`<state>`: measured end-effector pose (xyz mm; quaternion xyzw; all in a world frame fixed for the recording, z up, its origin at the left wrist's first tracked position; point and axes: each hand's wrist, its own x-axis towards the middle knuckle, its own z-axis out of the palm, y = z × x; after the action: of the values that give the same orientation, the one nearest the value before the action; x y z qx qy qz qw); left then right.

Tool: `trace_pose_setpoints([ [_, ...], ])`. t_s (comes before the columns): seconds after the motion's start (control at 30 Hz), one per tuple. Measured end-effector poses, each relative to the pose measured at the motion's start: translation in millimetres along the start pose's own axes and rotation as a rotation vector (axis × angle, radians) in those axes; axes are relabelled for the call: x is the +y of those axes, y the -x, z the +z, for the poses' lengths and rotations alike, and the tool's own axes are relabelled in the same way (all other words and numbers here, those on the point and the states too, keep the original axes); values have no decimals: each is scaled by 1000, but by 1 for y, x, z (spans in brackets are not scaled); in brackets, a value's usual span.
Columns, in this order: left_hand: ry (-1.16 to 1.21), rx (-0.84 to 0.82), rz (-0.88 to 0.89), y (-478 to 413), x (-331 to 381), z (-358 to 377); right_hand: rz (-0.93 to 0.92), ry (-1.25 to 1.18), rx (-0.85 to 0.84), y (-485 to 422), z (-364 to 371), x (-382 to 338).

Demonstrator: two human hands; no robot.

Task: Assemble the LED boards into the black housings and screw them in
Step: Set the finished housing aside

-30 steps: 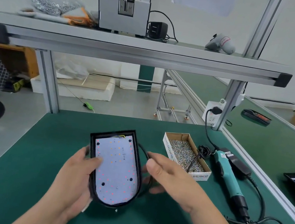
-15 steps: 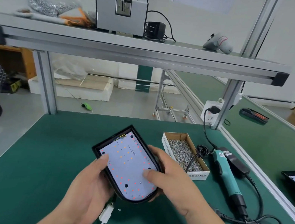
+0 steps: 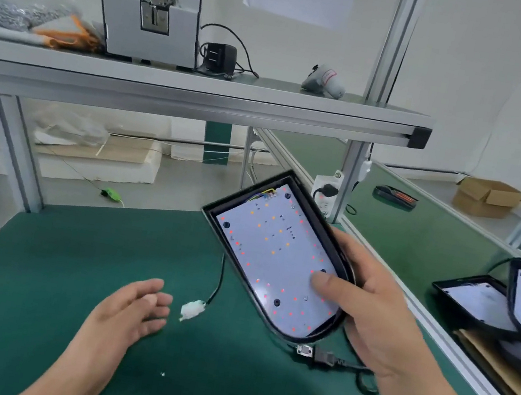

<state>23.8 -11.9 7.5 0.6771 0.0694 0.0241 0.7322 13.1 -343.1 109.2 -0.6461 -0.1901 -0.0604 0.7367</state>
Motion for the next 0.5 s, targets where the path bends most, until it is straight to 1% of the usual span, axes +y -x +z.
trace_pose_setpoints([
  [0.13, -391, -106, 98, 9, 2, 5, -108, 29, 163, 11, -49, -31],
  [0.23, -558, -166, 196, 15, 5, 9, -163, 70, 305, 22, -91, -52],
  [0.4, -740, -269, 285, 14, 10, 12, -219, 170, 573, 41, -162, -73],
  [0.5, -775, -310, 299, 9, 9, 11, -222, 217, 719, 57, -203, -82],
])
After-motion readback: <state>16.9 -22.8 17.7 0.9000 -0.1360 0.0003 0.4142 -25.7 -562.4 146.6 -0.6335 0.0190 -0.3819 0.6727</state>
